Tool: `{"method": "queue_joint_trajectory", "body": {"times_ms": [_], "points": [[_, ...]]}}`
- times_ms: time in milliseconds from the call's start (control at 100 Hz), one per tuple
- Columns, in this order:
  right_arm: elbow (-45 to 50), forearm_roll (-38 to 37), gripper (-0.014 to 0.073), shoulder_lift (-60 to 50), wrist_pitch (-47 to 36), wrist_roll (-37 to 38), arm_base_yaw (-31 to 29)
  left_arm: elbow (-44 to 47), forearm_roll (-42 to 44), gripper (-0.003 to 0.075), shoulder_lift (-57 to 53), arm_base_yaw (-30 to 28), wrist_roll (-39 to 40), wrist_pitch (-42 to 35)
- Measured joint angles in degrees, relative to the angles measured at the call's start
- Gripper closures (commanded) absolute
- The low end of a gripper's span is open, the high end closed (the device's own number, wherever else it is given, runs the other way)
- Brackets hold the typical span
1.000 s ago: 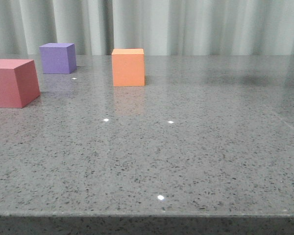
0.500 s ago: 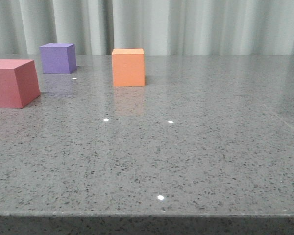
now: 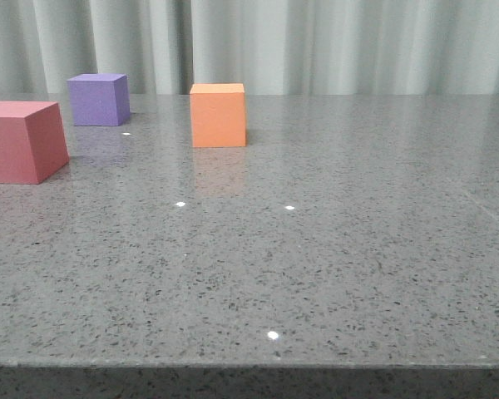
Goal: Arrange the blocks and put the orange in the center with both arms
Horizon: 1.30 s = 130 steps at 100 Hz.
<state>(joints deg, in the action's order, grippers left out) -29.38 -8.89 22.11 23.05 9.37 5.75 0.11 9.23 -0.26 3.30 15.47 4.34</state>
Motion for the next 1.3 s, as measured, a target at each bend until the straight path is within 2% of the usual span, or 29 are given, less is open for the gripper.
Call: {"method": "queue_joint_trajectory", "body": {"times_ms": [190,260,330,520,640,1160,1300], "points": [[4.57,-2.60,-0.0015,-1.80,-0.75,0.00,-0.12,0.00,0.00,0.0739,0.00,0.00,0.00,0.00],[5.05,-2.85,0.0030,-1.80,-2.55,0.00,-0.12,0.00,0.00,0.0739,0.00,0.00,0.00,0.00],[5.12,-2.95,0.0125,-1.80,-5.33,0.00,-0.12,0.00,0.00,0.0739,0.00,0.00,0.00,0.00],[5.12,-3.29,0.0501,-1.83,-9.92,0.00,-0.12,0.00,0.00,0.0739,0.00,0.00,0.00,0.00],[5.12,-3.29,0.0665,-1.83,-10.13,0.00,-0.12,0.00,0.00,0.0739,0.00,0.00,0.00,0.00],[5.12,-3.29,0.0660,-1.83,-10.13,0.00,-0.12,0.00,-0.36,0.0739,0.00,0.00,0.00,-2.07],[5.12,-3.29,0.0660,-1.83,-10.13,0.00,-0.12,-3.78,-1.29,0.0739,0.30,0.00,0.00,2.49]]}}
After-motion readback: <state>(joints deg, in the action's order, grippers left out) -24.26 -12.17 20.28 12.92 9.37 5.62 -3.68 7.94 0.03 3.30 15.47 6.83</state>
